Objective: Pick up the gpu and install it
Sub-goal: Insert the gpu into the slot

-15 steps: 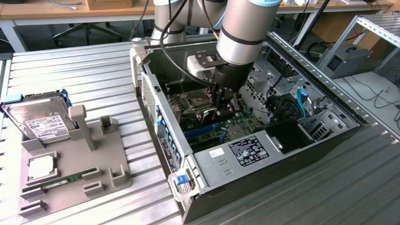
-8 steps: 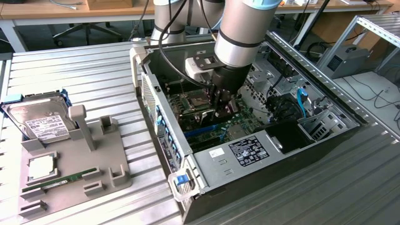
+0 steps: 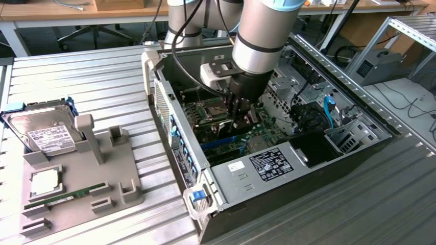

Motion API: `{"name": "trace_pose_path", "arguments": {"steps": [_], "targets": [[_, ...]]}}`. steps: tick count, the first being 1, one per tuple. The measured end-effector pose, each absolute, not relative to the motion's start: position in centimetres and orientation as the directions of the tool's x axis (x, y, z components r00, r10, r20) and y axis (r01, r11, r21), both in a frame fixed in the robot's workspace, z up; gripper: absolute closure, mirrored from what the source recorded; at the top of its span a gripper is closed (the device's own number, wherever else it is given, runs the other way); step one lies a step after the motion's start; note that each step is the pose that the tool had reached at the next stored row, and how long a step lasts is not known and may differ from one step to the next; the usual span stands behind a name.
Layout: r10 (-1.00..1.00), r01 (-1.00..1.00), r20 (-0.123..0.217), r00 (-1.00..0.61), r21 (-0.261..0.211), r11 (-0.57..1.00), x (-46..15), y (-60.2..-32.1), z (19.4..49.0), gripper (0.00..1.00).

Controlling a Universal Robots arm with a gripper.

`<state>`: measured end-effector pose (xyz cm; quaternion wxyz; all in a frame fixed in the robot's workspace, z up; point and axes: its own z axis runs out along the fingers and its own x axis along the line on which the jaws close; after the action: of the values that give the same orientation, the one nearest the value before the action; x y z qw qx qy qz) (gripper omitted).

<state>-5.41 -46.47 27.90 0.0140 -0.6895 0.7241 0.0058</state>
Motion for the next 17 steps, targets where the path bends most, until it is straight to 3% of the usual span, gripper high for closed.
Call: {"name": "trace_pose_path", "arguments": {"steps": [17], "targets": [[-0.998,-0.999,-0.028,-0.049,-0.011,0.049,-6.06,-46.47,27.88,0.73]]}}
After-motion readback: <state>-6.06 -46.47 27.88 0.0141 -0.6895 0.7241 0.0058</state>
